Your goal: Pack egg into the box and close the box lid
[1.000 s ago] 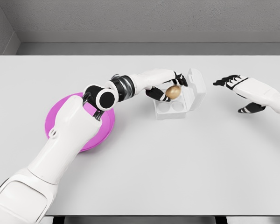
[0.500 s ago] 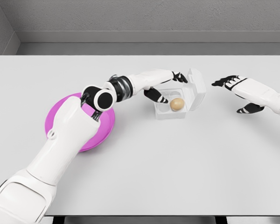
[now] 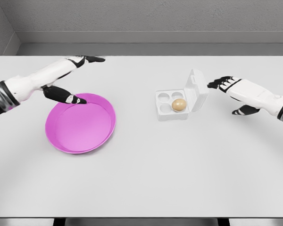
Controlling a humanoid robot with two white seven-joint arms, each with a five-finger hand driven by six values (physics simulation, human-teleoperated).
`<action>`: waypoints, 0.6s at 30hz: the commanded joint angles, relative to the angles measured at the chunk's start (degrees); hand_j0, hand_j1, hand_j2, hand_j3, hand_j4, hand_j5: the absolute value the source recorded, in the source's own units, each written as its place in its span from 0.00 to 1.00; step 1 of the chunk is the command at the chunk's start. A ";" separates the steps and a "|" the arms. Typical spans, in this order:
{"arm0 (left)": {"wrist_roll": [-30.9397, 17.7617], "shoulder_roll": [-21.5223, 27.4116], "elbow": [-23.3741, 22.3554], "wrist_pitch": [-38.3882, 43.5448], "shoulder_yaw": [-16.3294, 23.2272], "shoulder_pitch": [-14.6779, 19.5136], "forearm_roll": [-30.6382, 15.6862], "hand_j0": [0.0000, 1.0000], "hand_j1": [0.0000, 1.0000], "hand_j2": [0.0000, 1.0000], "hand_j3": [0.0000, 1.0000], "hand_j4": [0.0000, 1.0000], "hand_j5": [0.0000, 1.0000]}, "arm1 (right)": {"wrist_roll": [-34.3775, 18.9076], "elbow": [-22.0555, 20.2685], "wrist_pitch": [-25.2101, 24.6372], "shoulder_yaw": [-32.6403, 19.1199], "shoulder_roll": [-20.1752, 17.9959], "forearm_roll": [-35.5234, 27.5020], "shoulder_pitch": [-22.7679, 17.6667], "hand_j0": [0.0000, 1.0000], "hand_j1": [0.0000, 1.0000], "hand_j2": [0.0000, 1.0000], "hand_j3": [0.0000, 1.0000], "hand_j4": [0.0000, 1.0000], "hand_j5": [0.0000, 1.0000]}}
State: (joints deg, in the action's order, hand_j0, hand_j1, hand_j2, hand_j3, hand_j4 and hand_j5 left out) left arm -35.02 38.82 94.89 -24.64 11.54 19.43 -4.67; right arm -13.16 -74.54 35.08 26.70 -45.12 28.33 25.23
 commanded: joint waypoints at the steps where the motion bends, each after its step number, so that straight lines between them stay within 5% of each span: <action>1: 0.02 10.13 1.44 -10.36 -5.12 -0.53 -12.30 1.00 1.00 1.00 1.00 1.00 1.00 | 0.32 -2.18 -0.08 -0.07 -0.06 -0.47 0.00 1.00 1.00 1.00 1.00 1.00 1.00; 7: 0.02 9.17 -15.16 -10.36 -5.13 -3.87 -6.67 1.00 1.00 1.00 1.00 1.00 1.00 | 0.32 -6.93 -0.08 -0.07 -0.06 -0.65 -0.97 1.00 1.00 1.00 1.00 1.00 1.00; 11: 0.02 2.40 -19.21 -10.36 -5.56 -5.98 2.91 1.00 1.00 1.00 1.00 1.00 1.00 | 0.41 -9.21 -0.08 0.63 0.64 -0.91 -0.97 1.00 1.00 1.00 1.00 1.00 1.00; 18: 0.02 1.61 -19.83 -10.36 -8.38 -6.33 3.44 1.00 1.00 1.00 1.00 1.00 1.00 | 0.41 -14.66 -0.08 2.83 3.11 -0.56 -0.88 1.00 1.00 1.00 1.00 1.00 1.00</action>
State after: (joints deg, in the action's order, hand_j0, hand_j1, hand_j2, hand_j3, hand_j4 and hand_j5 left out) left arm -35.03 40.78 75.58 -35.14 4.50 13.10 -1.28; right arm -12.81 -87.52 35.07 28.83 -42.27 28.16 24.34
